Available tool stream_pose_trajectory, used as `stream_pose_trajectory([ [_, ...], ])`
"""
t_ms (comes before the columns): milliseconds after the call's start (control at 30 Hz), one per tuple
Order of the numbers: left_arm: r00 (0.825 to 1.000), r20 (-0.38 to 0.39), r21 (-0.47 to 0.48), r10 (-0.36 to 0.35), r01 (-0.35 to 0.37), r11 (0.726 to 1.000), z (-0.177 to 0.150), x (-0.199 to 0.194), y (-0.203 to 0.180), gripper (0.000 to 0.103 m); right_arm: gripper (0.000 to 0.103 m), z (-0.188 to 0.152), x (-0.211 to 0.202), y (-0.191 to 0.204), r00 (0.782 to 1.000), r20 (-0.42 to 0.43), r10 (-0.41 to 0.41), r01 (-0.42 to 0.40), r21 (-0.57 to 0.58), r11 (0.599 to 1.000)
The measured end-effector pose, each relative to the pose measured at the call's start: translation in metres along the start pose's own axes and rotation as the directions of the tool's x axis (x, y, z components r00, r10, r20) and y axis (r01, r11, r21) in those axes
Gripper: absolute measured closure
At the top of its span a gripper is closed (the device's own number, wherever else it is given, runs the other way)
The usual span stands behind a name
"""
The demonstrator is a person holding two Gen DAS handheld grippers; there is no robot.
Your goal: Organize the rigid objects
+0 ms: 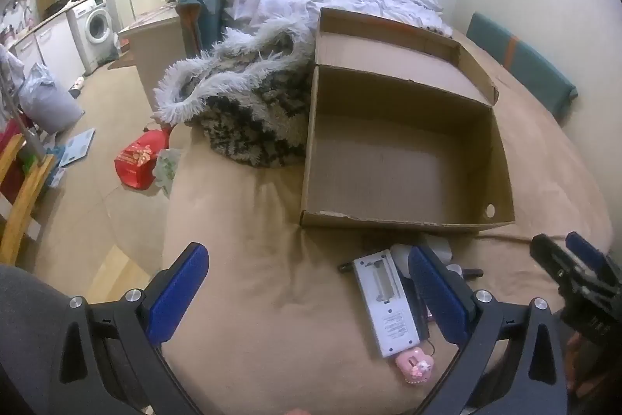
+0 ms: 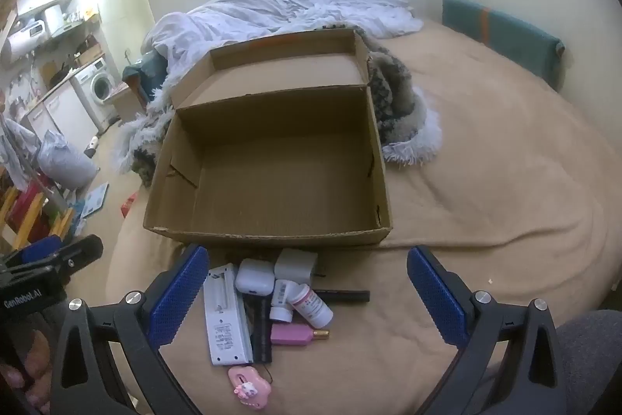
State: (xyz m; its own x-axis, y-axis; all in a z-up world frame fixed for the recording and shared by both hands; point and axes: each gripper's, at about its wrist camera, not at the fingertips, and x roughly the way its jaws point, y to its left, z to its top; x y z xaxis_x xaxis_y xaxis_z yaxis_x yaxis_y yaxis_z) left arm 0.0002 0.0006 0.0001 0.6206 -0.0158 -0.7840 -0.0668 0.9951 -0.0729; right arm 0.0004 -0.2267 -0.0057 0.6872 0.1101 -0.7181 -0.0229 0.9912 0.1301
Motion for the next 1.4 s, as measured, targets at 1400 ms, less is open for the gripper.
stream_pose_trajectory([
  [1400, 1.000, 0.005, -0.020, -0.003, 0.004, 1.000, 0.0026, -0.0027, 0.0040, 0.001, 0.000, 0.0001, 0.0029, -0.0004, 1.000, -0.003, -0.008, 0.008, 0.001, 1.000],
])
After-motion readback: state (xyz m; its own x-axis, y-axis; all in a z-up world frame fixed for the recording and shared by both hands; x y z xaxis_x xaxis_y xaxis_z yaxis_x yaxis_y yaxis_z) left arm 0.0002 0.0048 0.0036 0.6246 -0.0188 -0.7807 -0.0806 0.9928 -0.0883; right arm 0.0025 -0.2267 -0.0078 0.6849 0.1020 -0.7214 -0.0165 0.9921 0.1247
